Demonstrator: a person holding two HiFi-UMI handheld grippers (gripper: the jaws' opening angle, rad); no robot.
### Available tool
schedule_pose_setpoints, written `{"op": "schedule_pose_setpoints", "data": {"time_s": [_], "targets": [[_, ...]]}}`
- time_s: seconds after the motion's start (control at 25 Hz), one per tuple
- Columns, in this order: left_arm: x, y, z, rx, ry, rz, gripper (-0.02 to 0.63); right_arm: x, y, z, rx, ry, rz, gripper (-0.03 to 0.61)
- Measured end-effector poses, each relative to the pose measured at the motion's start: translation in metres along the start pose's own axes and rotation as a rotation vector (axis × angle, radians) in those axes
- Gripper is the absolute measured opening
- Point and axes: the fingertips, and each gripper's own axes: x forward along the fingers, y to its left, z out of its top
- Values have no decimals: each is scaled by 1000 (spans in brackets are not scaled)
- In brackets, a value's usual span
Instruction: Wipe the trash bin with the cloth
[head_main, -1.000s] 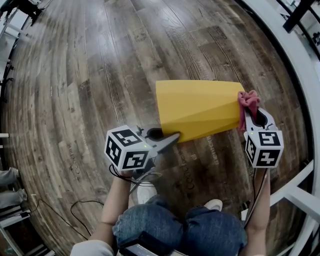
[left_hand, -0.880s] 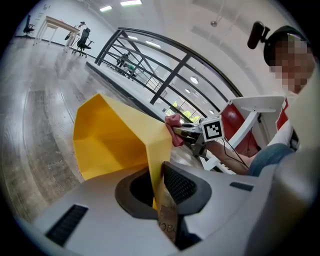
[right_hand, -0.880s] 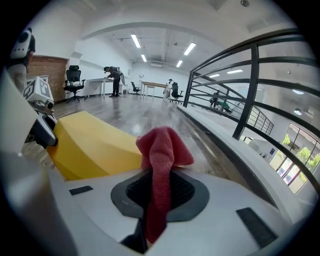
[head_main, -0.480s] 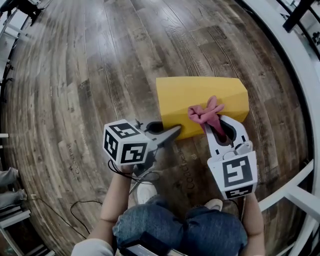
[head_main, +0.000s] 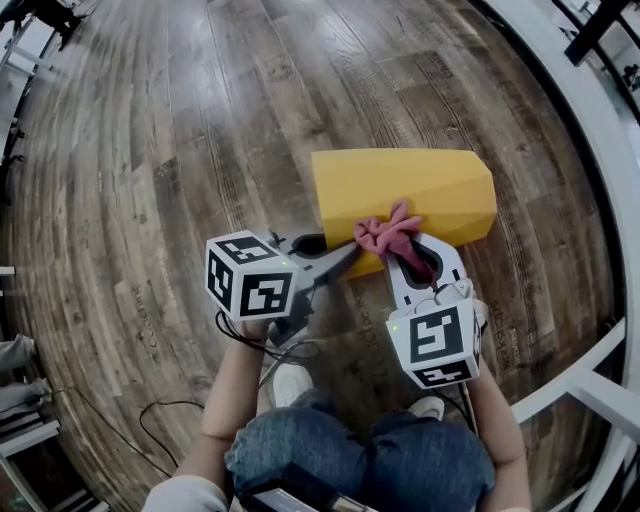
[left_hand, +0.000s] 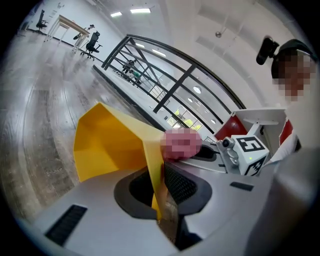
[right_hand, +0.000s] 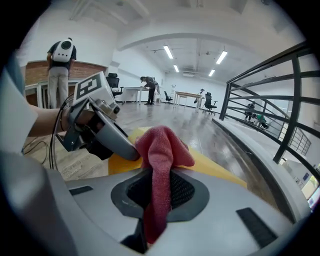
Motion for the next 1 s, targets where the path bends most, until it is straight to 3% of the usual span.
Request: {"op": "schedule_pose_setpoints", "data": {"time_s": [0.2, 0.36, 0.52, 0.64, 0.76, 0.88, 1.0], "targets": [[0, 1, 2, -3, -4, -9, 37, -6, -52, -24, 79, 39, -121, 51], [1, 0, 4, -1, -10, -10, 37, -14, -102, -48, 58, 101, -266, 51], [1, 0, 6, 11, -20, -15, 37, -16, -141, -66, 103, 141, -341, 51], [1, -2, 3, 146, -16, 20, 47, -17, -157, -74, 130, 163, -368, 51], [4, -5, -22, 323, 60, 76, 141, -15, -157, -72, 133, 164, -365, 51], [7, -2, -45, 325, 69, 97, 152, -10, -152, -71, 127, 163, -351, 51], [9, 11, -46, 341, 51, 141, 152, -6, -150, -73, 135, 163, -339, 51]]}}
